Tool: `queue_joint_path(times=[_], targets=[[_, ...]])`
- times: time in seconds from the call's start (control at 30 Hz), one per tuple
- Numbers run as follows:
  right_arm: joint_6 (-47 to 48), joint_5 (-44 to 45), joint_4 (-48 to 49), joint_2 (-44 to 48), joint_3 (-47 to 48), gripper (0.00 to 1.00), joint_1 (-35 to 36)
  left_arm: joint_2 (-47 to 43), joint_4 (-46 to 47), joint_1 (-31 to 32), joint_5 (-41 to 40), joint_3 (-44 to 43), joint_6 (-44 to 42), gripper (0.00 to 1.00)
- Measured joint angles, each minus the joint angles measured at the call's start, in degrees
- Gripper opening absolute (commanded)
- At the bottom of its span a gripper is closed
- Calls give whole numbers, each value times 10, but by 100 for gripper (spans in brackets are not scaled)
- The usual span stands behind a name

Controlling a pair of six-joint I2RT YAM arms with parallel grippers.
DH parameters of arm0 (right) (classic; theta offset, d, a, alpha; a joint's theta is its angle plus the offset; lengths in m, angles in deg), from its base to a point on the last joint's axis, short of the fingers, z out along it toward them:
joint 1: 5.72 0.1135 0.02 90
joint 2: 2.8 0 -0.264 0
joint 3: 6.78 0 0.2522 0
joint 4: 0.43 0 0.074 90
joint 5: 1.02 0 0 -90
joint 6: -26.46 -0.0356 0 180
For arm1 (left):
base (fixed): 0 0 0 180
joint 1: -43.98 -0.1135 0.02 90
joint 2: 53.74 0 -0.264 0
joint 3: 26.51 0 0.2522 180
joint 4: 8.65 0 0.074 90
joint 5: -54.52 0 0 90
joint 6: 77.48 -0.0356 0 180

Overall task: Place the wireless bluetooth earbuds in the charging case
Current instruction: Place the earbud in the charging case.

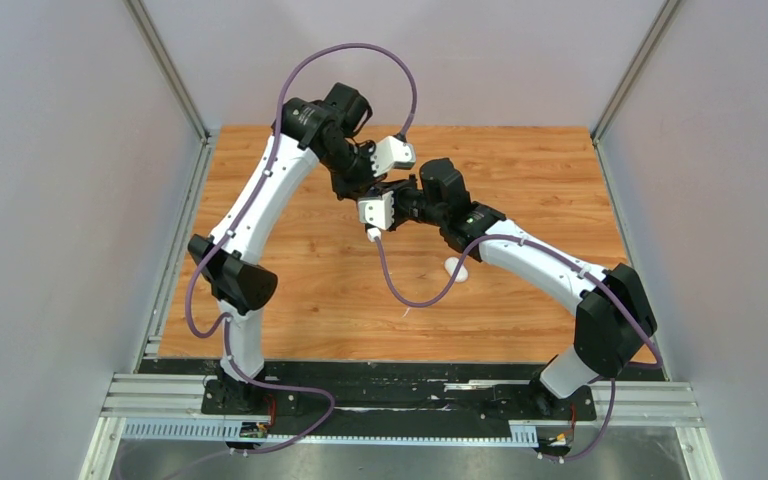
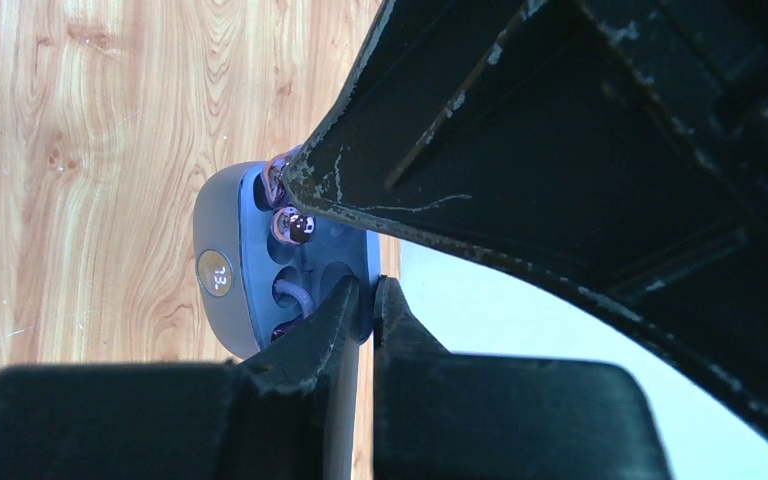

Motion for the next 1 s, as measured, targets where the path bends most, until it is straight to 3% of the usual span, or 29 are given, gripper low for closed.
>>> queue_joint_path(times=[1.0], targets=[[-11,-4,-3,0,0,0,2,30,-8,26,-51,-24,1,0]])
